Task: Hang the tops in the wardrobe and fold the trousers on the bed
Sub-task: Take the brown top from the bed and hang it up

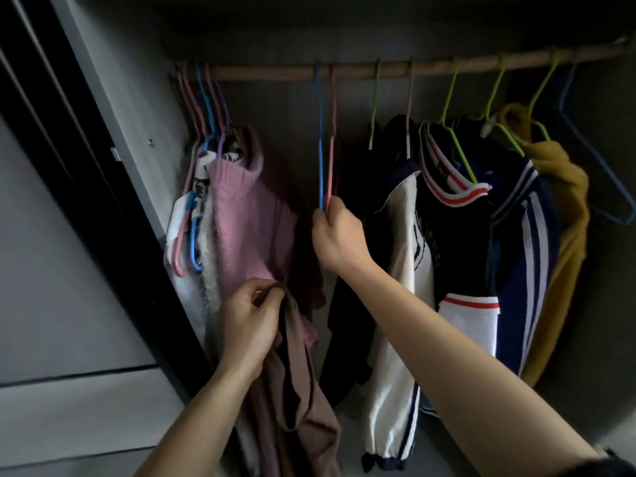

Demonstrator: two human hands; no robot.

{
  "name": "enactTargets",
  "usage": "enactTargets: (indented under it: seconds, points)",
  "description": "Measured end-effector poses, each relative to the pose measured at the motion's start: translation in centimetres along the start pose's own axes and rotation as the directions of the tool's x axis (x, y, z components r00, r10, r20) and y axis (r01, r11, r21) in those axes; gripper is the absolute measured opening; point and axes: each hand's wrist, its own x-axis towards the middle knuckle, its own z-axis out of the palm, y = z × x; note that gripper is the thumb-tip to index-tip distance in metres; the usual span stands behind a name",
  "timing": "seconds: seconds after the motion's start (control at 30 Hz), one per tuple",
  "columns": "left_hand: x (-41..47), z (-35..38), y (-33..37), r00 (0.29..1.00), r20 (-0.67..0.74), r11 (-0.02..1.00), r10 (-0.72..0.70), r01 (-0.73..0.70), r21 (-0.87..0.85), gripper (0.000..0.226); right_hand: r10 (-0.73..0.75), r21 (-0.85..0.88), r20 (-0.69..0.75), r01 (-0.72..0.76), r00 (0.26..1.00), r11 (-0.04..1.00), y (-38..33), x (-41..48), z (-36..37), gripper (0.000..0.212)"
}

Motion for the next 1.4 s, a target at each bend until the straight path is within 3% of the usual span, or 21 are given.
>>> enactTargets:
  seconds: [0.1, 0.43, 0.57, 0.63, 0.73, 0.8, 1.0, 1.07, 1.17, 1.23, 1.3, 1.4]
  points:
    - [0.3, 0.1, 0.1, 0.999, 0.033, 0.999, 0.033, -0.032, -0.014, 0.015, -0.064, 0.030, -0.156, 0.070, 0.986, 0.997, 0.1, 0.0, -0.8, 0.025]
    - [-1.4, 3.7, 0.1, 0.992, 0.119, 0.999, 0.038, -0.034, -0.043, 0.024, -0.155, 0.174, -0.305, 0.215, 0.940, 0.961, 5.3, -5.8, -6.3, 0.028]
    - [-2.7, 4.9, 0.3, 0.950, 0.269, 0.982, 0.161, -0.181, 0.052, 0.031, -0.181, 0.159, -0.342, 0.247, 0.922, 0.956, 9.9, -10.6, -7.5, 0.023]
    - [-3.6, 5.9, 0.4, 0.932, 0.335, 0.980, 0.138, -0.177, 0.089, 0.030, -0.176, 0.139, -0.347, 0.236, 0.921, 0.962, 12.2, -13.0, -7.8, 0.024]
    - [-5.1, 8.3, 0.8, 0.926, 0.363, 0.993, -0.108, 0.118, -0.006, 0.023, -0.190, 0.102, -0.367, 0.242, 0.911, 0.965, 14.9, -16.6, -8.8, 0.023]
    - [-5.8, 10.0, 1.2, 0.874, 0.404, 0.938, -0.270, 0.333, -0.093, 0.026, -0.193, 0.073, -0.372, 0.235, 0.908, 0.969, 16.4, -18.7, -9.8, 0.022]
    - [-8.5, 14.0, 3.2, 0.738, 0.562, 0.841, -0.375, 0.525, -0.129, 0.032, -0.201, -0.005, -0.263, 0.207, 0.944, 0.978, 21.0, -23.1, -13.6, 0.020]
    - [-10.0, 15.0, 3.1, 0.734, 0.597, 0.874, -0.324, 0.474, -0.108, 0.024, -0.124, 0.037, -0.187, 0.133, 0.974, 0.990, 21.5, -23.2, -15.0, 0.019]
    - [-11.9, 16.1, 2.9, 0.708, 0.691, 0.989, -0.145, 0.130, 0.073, 0.015, 0.014, 0.219, -0.105, 0.009, 0.994, 0.976, 20.8, -22.5, -16.9, 0.012]
    - [-12.5, 16.8, 3.1, 0.695, 0.714, 0.987, -0.086, -0.039, 0.157, 0.015, 0.042, 0.309, -0.109, -0.006, 0.993, 0.951, 19.8, -21.9, -18.0, 0.033]
    - [-12.5, 17.1, 3.3, 0.720, 0.688, 0.979, -0.087, -0.068, 0.195, 0.016, 0.079, 0.428, -0.117, -0.021, 0.990, 0.903, 19.0, -21.5, -19.0, 0.055]
    - [-12.2, 16.8, 2.8, 0.729, 0.674, 0.974, -0.117, -0.048, 0.221, 0.017, 0.183, 0.548, -0.121, -0.088, 0.976, 0.832, 18.6, -20.7, -20.7, 0.051]
